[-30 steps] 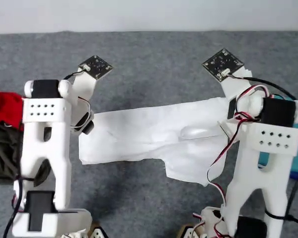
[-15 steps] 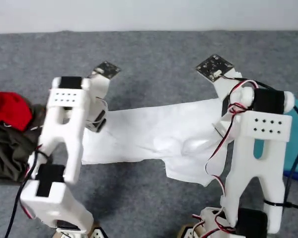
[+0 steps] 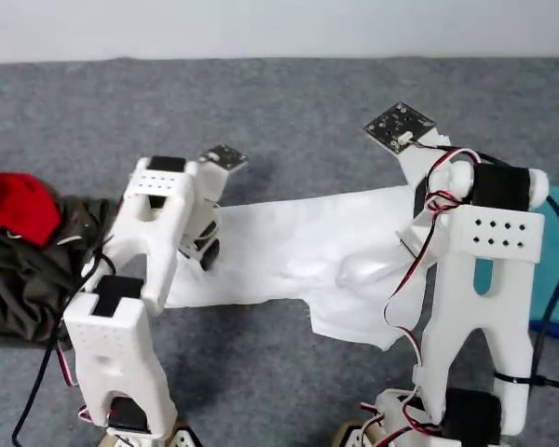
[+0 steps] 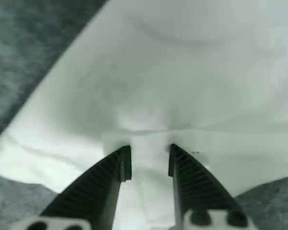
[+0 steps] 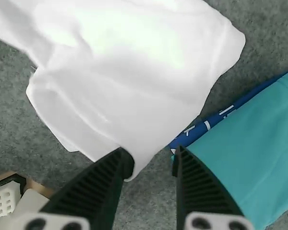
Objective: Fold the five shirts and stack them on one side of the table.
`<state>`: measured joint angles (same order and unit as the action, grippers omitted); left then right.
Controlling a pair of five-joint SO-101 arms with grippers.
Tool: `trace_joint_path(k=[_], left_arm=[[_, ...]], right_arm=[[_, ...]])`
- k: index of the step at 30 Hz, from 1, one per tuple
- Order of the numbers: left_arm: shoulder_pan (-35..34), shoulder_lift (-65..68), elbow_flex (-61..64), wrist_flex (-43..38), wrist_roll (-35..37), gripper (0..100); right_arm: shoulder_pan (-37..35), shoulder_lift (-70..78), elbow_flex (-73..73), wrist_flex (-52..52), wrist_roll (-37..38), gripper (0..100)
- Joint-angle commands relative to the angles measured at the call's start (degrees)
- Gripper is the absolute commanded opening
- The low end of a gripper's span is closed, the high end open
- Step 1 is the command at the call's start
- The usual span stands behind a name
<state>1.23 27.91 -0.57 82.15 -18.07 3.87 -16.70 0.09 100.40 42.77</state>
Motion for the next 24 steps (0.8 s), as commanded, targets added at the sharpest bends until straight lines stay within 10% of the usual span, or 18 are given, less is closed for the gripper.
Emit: trace_joint_path(k=[1,24], left_arm=[[-1.6,-0.4,-4.2,1.2,-0.1,14],[0.7,4.7,-13.8,7.8,0.0,1]], right_arm=[[-0.3,-0.1,-0.4,1.6,-0.2,13.2],[-4.4,-0.2,-0.4,1.5,-0.3,11.7]])
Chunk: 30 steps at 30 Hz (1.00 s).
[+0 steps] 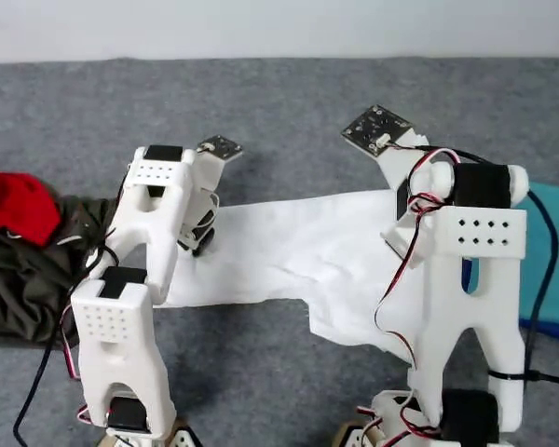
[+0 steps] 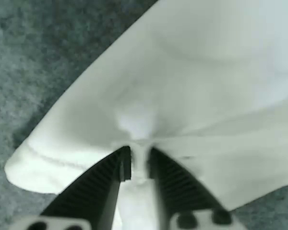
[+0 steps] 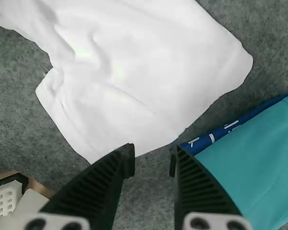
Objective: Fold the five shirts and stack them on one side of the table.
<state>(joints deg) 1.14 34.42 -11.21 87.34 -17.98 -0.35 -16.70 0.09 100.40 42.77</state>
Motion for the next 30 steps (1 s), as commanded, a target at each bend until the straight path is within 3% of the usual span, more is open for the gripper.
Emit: trace_joint_path(k=[1,20,30], left_arm=[[1.0,-2.3,-3.6,3.3,-0.1,0],[1.3,-24.0,-3.9,13.2,0.1,0],[0.1,-33.4,8.7,10.8,-0.4,0]], right_arm=[[-0.1,-0.1,-0.4,1.5,-0.2,10.2],[2.2,-0.2,-0.3,2.2,-0.2,6.4],[2.0,-0.1,2.1,1.7,-0.2,6.5]])
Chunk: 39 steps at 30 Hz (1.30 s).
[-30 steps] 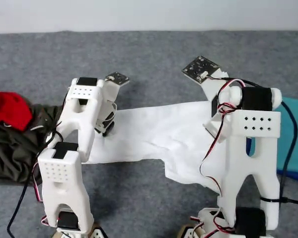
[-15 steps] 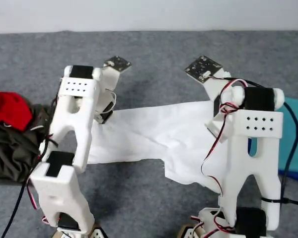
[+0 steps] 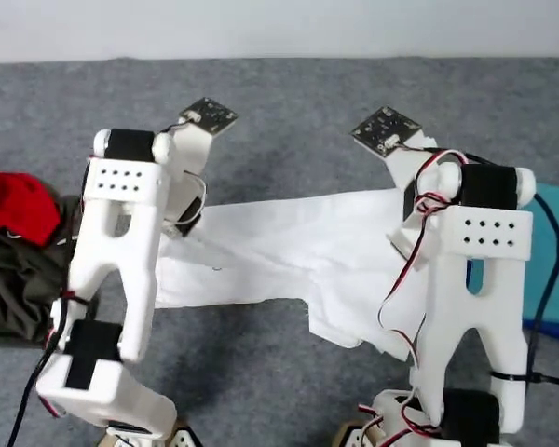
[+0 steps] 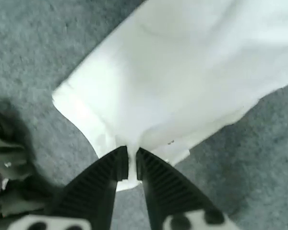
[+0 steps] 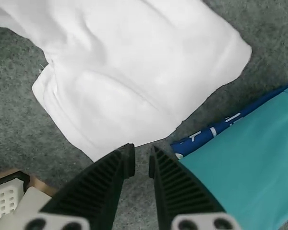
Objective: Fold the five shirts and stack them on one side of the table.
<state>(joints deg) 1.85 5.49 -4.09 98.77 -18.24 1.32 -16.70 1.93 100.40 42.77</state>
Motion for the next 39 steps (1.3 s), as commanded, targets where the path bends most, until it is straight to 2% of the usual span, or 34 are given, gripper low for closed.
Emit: trace_joint_path(k=[1,6,11,20,23,26,30,34,39], left_arm=[[-0.6,-5.5,2.4,-0.4,-0.1,0],[-0.7,-13.2,5.7,0.8,-0.1,1],[-0.7,-20.5,6.2,0.6,0.3,10],[-3.0,-21.9,8.1,0.3,0.4,12],[-5.0,-21.9,10.9,-3.7,0.4,11],[-6.5,-21.8,15.2,-12.9,4.4,11],[-4.6,-19.9,20.8,-22.9,6.8,7],[-1.2,-11.8,21.1,-25.4,6.5,3],[0.4,0.5,15.3,-26.0,6.3,1]], right_arm=[[0.3,-0.1,0.7,1.7,-0.2,6.7],[0.7,-0.1,1.5,1.7,-0.2,6.8],[0.4,0.0,1.5,-1.2,-0.2,6.9],[0.5,0.0,1.6,-4.1,-0.4,6.9],[0.6,0.0,1.6,-4.8,-0.2,6.9],[0.4,2.2,1.6,-7.9,-0.5,6.9],[0.4,8.0,1.2,-10.5,-0.8,6.5],[0.3,10.9,1.1,-10.2,-5.5,6.5],[0.4,11.0,1.2,-8.5,-6.4,6.4]])
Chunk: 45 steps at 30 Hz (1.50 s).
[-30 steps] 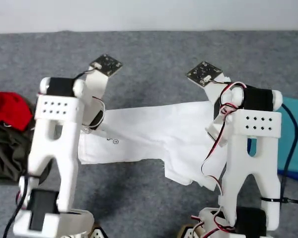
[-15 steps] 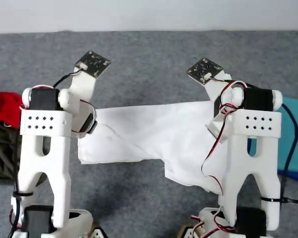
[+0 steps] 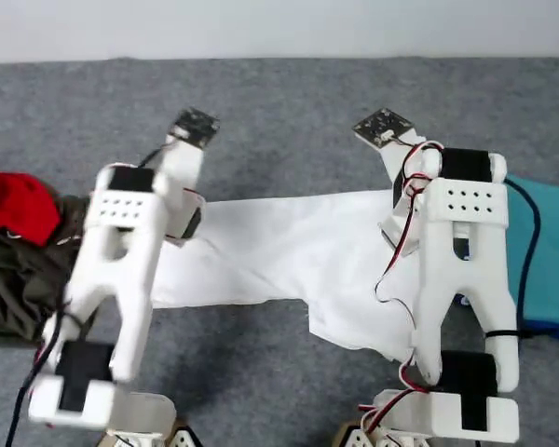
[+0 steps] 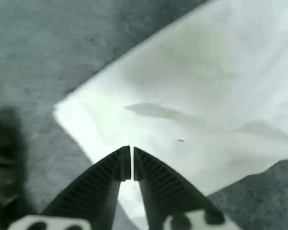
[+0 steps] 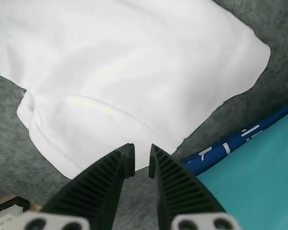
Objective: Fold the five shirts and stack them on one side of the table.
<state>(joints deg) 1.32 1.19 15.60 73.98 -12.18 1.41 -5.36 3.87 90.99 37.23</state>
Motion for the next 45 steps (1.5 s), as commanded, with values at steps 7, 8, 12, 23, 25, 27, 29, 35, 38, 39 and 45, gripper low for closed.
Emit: trace_joint_path(k=[7,8,12,23,25,27,29,35,38,39,45], left_arm=[[1.3,21.5,-16.2,2.6,-2.7,1],[1.3,23.2,-17.6,3.4,-2.8,1],[1.3,29.0,-21.1,4.4,-2.8,1],[-0.1,29.7,-21.9,18.8,-6.2,1],[-0.6,28.1,-21.8,20.7,-6.2,1],[-0.9,25.1,-21.8,22.1,-6.2,1],[-1.0,21.2,-21.8,23.4,-6.2,1],[-1.1,13.1,-21.8,25.2,-8.6,1],[-2.3,12.8,-21.8,20.5,-7.9,1],[-2.4,13.4,-21.7,18.0,-6.6,1],[-2.9,22.3,-22.0,8.5,-1.3,1]], right_arm=[[0.7,-0.4,-0.7,4.5,-1.1,6.4],[0.7,-0.4,-0.7,5.1,-1.1,6.4],[0.7,-0.4,-0.7,5.9,-1.1,6.4],[0.7,-0.4,-0.7,6.7,-1.1,6.4],[0.7,-0.4,-0.7,6.7,-1.1,6.4],[0.7,-0.4,-0.7,6.6,-1.1,6.4],[0.7,-0.4,-0.7,6.5,-1.0,6.4],[0.7,-0.3,-0.7,6.0,-0.8,6.4],[0.3,0.0,-0.5,3.8,-1.1,6.4],[0.3,0.1,-0.5,2.5,-1.1,6.4],[0.3,2.2,-0.5,-6.7,-1.1,6.4]])
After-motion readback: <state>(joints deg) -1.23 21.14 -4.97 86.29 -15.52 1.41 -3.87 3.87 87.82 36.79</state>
